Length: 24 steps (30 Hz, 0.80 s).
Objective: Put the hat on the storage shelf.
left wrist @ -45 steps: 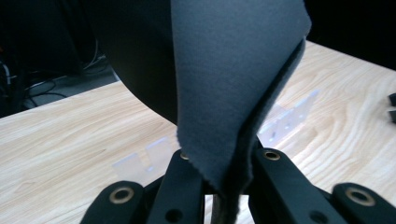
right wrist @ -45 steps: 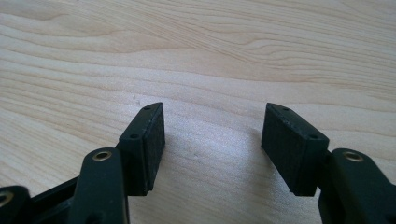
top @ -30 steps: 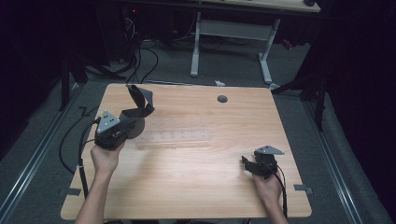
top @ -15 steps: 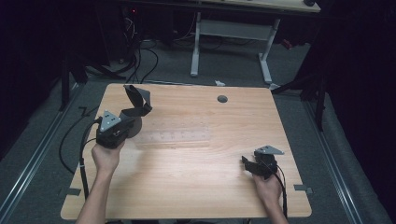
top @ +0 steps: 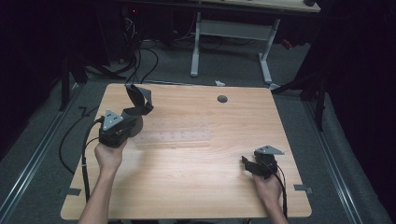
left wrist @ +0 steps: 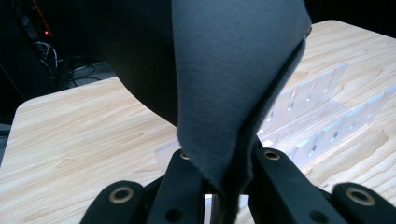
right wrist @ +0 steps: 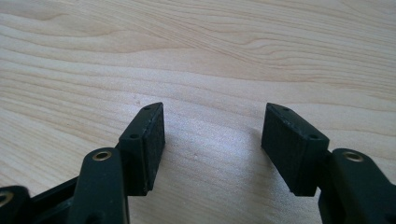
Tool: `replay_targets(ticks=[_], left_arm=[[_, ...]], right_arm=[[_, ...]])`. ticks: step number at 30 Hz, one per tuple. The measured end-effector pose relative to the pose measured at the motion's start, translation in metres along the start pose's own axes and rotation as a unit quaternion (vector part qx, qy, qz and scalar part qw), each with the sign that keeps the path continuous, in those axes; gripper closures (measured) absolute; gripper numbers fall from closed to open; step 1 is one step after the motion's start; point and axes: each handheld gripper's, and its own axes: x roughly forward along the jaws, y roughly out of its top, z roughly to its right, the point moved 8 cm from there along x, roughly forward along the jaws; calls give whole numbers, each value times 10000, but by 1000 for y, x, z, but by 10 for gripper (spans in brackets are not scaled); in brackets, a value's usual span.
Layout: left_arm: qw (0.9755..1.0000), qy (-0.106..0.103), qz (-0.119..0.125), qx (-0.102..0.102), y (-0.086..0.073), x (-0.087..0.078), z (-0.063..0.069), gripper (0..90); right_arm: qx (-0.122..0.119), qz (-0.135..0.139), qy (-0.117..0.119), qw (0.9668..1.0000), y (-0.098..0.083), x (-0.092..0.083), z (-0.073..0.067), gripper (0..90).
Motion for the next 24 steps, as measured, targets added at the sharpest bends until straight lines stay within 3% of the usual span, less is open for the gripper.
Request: replay_targets(ticks=[12, 19, 24], left_arm=[[9999, 113, -116, 47, -10, 7, 1, 859], [9998, 128, -52, -132, -15, 6, -6, 858], [9997, 159, -148, -116, -23, 9, -8, 857]], right_arm=[[3, -2, -1, 10000, 0, 0, 0, 398], [0, -2, 3, 10000, 0, 0, 0, 397], [0, -3, 2, 10000, 0, 0, 0, 396]])
